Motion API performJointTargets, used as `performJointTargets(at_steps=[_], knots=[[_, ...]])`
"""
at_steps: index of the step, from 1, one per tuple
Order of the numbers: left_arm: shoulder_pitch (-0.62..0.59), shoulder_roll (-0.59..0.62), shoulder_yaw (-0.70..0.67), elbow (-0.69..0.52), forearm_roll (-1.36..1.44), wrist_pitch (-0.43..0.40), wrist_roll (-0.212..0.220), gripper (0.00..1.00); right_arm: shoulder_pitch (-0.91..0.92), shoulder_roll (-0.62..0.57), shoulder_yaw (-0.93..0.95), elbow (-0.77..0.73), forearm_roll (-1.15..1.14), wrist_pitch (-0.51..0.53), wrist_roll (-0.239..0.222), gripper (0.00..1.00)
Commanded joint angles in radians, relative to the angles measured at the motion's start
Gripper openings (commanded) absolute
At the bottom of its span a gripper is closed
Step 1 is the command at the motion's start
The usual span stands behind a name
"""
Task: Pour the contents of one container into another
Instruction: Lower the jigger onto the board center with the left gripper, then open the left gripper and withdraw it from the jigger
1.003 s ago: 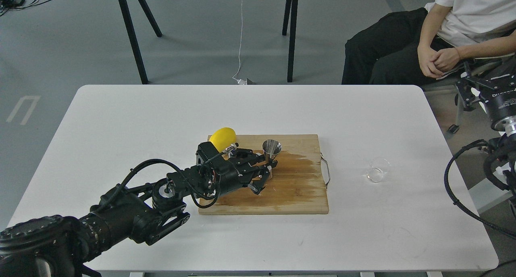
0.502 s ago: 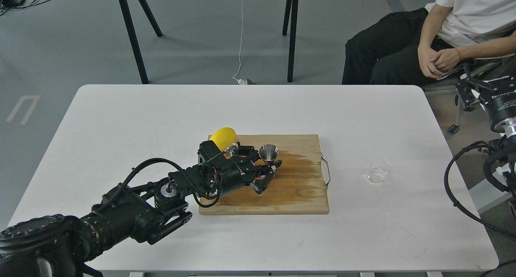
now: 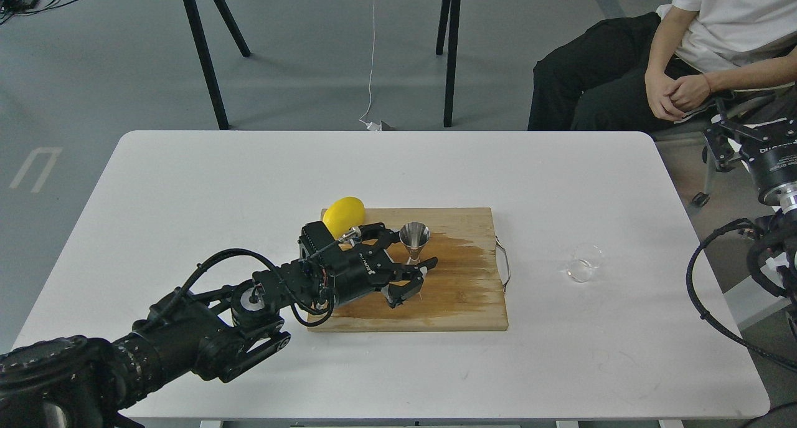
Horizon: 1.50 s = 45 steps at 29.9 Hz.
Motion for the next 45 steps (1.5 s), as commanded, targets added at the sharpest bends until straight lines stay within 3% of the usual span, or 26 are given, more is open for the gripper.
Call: performJointTargets(at_steps=[1, 6, 10, 17, 20, 30, 33, 38, 45], knots=[[0.009, 0.034, 0.0, -0.004, 0.0, 0.013, 0.0, 0.75, 0.0, 0.0, 0.0, 0.007, 0.001, 0.0, -0.001, 1.0], [0.038, 0.069, 0.0, -0.018, 0.0, 0.03, -0.011, 0.77, -0.005, 0.0, 0.0, 0.023, 0.001, 0.0, -0.001, 1.0], [0.082, 0.136, -0.006, -0.112, 0.0, 0.03, -0.038, 0.81, -0.008, -0.003, 0.0, 0.04, 0.001, 0.0, -0.001, 1.0], [0.122, 0.294, -0.02, -0.297, 0.0, 0.03, -0.045, 0.85, -0.009, -0.005, -0.026, 0.052, -0.002, 0.0, -0.002, 1.0], [0.116, 0.385, -0.019, -0.374, 0.0, 0.03, -0.096, 0.85, -0.022, -0.006, -0.041, 0.081, -0.004, 0.0, -0.007, 1.0], [0.081, 0.483, -0.21, -0.399, -0.698, 0.02, -0.096, 0.85, -0.039, -0.006, -0.066, 0.081, -0.007, 0.0, 0.003, 1.0], [0.079, 0.477, -0.322, -0.399, -0.947, -0.088, -0.096, 0.85, -0.062, -0.015, -0.061, 0.08, -0.007, 0.0, 0.003, 1.0], [0.059, 0.468, -0.518, -0.389, -1.444, -0.366, -0.096, 0.94, -0.072, -0.034, -0.072, 0.07, -0.007, 0.0, -0.002, 1.0], [-0.01, 0.46, -0.558, -0.269, -1.923, -0.596, -0.096, 0.99, -0.079, -0.04, -0.061, 0.003, -0.005, 0.0, -0.004, 1.0]])
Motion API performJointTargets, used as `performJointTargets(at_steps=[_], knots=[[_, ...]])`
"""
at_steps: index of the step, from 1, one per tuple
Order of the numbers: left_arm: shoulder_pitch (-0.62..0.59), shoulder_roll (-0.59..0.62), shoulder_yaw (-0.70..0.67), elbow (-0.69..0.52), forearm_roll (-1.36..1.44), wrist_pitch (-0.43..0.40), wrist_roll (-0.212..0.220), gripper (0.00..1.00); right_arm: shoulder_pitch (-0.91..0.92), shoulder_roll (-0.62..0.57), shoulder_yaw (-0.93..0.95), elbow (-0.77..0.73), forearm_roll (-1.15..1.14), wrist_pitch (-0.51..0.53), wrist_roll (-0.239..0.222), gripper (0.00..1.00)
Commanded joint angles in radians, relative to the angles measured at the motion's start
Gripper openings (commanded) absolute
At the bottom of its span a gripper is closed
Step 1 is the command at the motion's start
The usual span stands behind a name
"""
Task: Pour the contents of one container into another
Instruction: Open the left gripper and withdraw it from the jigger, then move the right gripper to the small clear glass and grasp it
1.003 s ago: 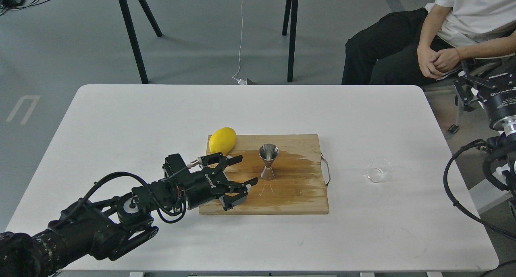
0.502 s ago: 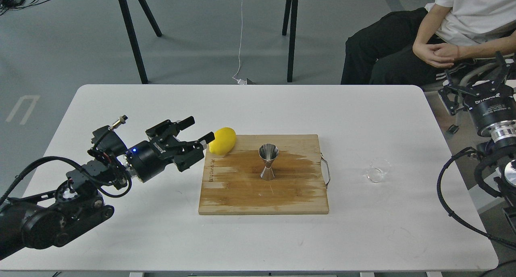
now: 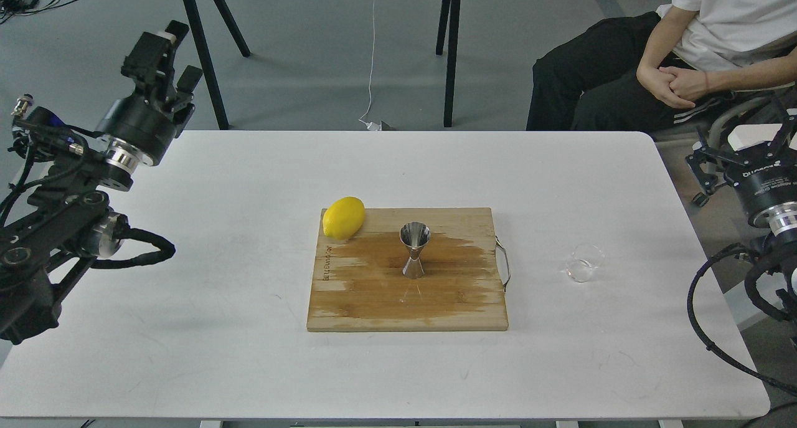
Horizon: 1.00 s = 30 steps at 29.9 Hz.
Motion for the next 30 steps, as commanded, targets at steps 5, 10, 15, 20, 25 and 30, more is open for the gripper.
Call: performJointTargets(at_steps=[5, 10, 15, 20, 25, 30], knots=[[-0.062, -0.114, -0.006, 0.261, -0.262, -0.217, 0.0, 1.0, -0.021, -0.001, 0.013, -0.018, 0.005, 0.0, 0.01, 1.0], [-0.056, -0.136, -0.016, 0.295, -0.423, -0.272, 0.053, 1.0, -0.124, -0.024, 0.057, 0.129, 0.006, 0.0, 0.01, 1.0], [-0.068, -0.141, -0.019, 0.315, -0.453, -0.272, 0.099, 1.0, -0.196, -0.018, 0.096, 0.267, 0.017, -0.021, 0.011, 1.0], [-0.071, -0.152, -0.021, 0.315, -0.454, -0.281, 0.099, 1.0, -0.349, -0.012, 0.168, 0.444, 0.034, -0.094, 0.008, 1.0], [-0.068, -0.153, -0.09, 0.316, -0.456, -0.278, 0.102, 1.0, -0.513, -0.012, 0.169, 0.614, 0.07, -0.177, 0.005, 1.0], [-0.07, -0.155, -0.098, 0.316, -0.454, -0.278, 0.102, 1.0, -0.664, 0.04, 0.192, 0.708, 0.095, -0.196, 0.018, 1.0]])
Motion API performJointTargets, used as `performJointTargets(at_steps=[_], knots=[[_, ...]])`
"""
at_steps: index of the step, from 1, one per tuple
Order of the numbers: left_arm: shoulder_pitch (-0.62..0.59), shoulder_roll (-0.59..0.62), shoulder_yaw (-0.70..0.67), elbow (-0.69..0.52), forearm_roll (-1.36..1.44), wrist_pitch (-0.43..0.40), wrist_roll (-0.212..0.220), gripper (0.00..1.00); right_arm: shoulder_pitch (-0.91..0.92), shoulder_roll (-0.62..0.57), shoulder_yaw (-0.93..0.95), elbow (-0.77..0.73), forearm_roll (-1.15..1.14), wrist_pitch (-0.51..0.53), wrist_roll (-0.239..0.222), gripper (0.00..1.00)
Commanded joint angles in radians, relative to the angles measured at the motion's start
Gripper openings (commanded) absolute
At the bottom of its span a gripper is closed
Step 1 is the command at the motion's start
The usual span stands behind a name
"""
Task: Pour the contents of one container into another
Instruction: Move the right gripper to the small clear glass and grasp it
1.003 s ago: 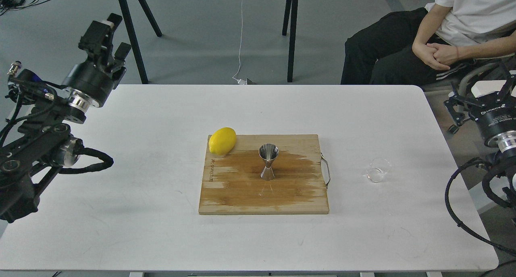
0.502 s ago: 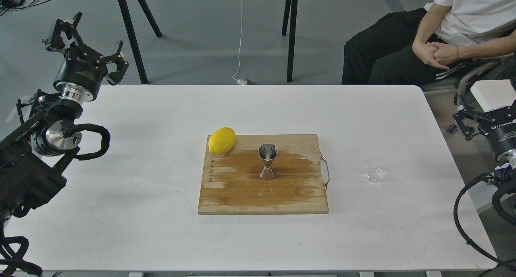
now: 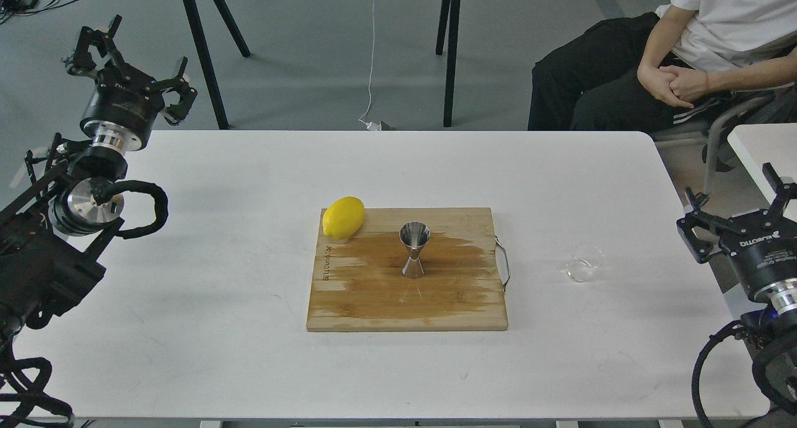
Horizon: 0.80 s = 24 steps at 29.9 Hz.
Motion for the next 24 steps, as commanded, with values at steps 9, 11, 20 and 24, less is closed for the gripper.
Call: performJointTargets(at_steps=[9, 11, 20, 24], knots=[[0.002, 0.0, 0.011, -0.001, 0.003, -0.003, 0.002, 1.0, -0.073, 0.169, -0.045, 0.014, 0.001, -0.157, 0.005, 1.0], [0.005, 0.004, 0.013, -0.001, 0.004, -0.006, 0.003, 1.0, -0.014, 0.177, -0.074, 0.003, 0.007, -0.251, -0.012, 1.0], [0.003, 0.009, 0.014, -0.001, 0.004, -0.006, 0.003, 1.0, 0.111, 0.309, -0.114, -0.149, 0.008, -0.337, -0.084, 1.0], [0.005, 0.009, 0.014, -0.001, 0.006, -0.005, 0.002, 1.0, 0.145, 0.352, -0.103, -0.239, 0.01, -0.319, -0.087, 1.0]])
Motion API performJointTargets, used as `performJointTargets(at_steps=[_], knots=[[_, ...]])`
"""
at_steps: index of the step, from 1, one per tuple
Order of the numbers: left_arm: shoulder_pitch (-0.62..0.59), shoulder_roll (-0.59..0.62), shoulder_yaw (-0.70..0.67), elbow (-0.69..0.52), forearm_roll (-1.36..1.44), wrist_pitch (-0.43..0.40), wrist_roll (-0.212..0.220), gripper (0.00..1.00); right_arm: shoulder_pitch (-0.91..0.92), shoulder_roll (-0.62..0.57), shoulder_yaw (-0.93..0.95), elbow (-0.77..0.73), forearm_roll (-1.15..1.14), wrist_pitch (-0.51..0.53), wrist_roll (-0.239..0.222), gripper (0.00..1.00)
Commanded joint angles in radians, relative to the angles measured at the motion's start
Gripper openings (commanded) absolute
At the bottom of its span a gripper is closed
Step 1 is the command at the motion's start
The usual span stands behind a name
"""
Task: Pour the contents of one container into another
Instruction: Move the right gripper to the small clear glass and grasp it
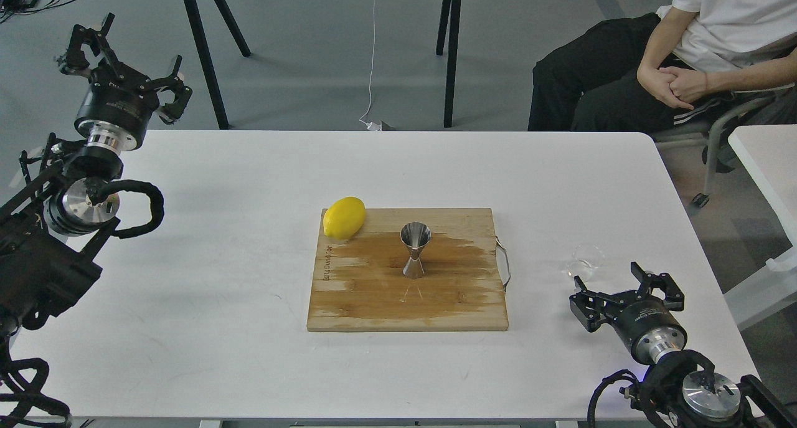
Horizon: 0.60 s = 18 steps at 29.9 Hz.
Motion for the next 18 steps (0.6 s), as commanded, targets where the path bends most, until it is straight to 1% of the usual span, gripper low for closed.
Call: performJointTargets(at_steps=[1, 6, 10, 16, 18], knots=[[0.004, -0.002, 0.002, 0.0, 0.001, 0.002, 0.0, 1.0, 0.029, 0.038, 0.009, -0.077, 0.001, 0.023, -0.003, 1.0], [0.014, -0.003, 0.002, -0.009, 0.001, 0.002, -0.002, 1.0, 0.055, 0.073, 0.002, -0.147, 0.0, 0.103, -0.003, 1.0], [0.014, 0.003, 0.002, -0.011, 0.003, 0.002, -0.002, 1.0, 0.057, 0.104, 0.009, -0.169, 0.0, 0.109, 0.003, 0.99], [0.014, 0.004, 0.002, -0.011, 0.003, 0.002, -0.002, 1.0, 0.115, 0.127, 0.015, -0.262, 0.001, 0.112, 0.002, 0.98], [0.014, 0.003, 0.002, -0.011, 0.003, 0.002, -0.002, 1.0, 0.118, 0.133, 0.014, -0.259, 0.003, 0.113, 0.002, 0.95]])
